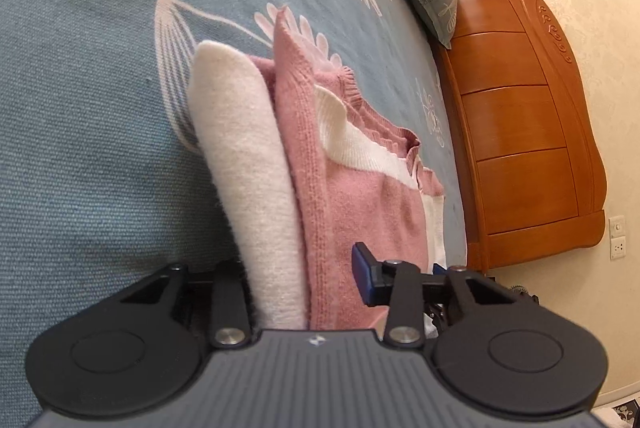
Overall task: Fold clothes
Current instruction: 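Lift the gripped sweater side with the left gripper and fold it over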
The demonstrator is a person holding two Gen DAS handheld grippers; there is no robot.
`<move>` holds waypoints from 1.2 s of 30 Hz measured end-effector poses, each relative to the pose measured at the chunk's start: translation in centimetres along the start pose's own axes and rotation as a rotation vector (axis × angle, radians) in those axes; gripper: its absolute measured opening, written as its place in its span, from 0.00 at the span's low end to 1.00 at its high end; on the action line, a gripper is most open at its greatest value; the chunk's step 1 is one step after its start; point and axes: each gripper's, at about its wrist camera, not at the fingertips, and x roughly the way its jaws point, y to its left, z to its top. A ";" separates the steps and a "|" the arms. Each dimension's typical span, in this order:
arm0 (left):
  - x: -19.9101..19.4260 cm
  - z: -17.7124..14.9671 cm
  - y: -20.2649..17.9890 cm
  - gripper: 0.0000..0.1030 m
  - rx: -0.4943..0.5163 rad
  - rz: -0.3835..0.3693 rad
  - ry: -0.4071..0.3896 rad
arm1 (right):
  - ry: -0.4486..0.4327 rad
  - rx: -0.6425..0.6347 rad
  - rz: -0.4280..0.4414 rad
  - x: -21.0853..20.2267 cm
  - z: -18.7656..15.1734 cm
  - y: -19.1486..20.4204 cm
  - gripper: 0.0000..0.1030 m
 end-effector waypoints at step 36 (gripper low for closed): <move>0.4 -0.8 -1.8 0.20 0.113 0.111 -0.048 | -0.062 0.311 0.339 6.2 12.3 7.7 1.00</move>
